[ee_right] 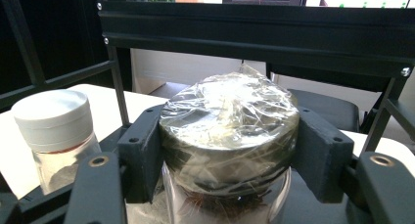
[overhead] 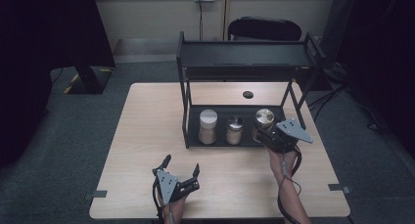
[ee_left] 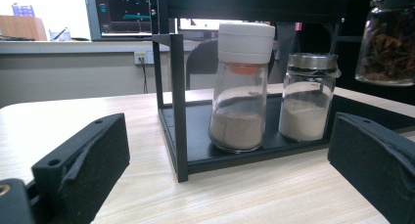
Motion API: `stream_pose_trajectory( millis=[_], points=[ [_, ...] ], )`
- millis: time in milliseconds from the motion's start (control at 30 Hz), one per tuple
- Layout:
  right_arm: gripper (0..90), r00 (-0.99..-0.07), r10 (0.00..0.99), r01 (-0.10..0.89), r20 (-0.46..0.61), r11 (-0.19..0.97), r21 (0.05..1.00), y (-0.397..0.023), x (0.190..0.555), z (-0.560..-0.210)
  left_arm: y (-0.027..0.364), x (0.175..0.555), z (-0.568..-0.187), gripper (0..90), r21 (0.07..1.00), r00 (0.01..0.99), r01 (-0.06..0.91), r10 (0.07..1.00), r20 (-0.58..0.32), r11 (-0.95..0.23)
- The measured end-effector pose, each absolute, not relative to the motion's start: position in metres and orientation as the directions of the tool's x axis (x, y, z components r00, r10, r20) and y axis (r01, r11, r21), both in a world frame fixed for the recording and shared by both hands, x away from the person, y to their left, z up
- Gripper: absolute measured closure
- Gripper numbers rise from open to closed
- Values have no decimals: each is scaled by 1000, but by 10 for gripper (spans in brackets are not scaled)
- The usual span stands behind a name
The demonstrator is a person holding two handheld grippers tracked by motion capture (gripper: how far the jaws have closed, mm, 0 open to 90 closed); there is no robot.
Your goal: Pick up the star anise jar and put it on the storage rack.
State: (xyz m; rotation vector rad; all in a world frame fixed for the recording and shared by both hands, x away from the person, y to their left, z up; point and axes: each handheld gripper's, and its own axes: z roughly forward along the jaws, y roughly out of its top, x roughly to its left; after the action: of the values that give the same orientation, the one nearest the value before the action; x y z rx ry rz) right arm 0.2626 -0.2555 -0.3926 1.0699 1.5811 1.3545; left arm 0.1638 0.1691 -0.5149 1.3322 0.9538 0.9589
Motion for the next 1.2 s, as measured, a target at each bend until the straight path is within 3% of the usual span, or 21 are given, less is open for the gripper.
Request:
stream_pose_trajectory(
  millis=[1200],
  points=[
    [345, -326, 945, 121, -37, 80, 989, -253, 283, -422, 169, 164, -515, 14, 1000, 330, -12, 944, -7, 11]
  ],
)
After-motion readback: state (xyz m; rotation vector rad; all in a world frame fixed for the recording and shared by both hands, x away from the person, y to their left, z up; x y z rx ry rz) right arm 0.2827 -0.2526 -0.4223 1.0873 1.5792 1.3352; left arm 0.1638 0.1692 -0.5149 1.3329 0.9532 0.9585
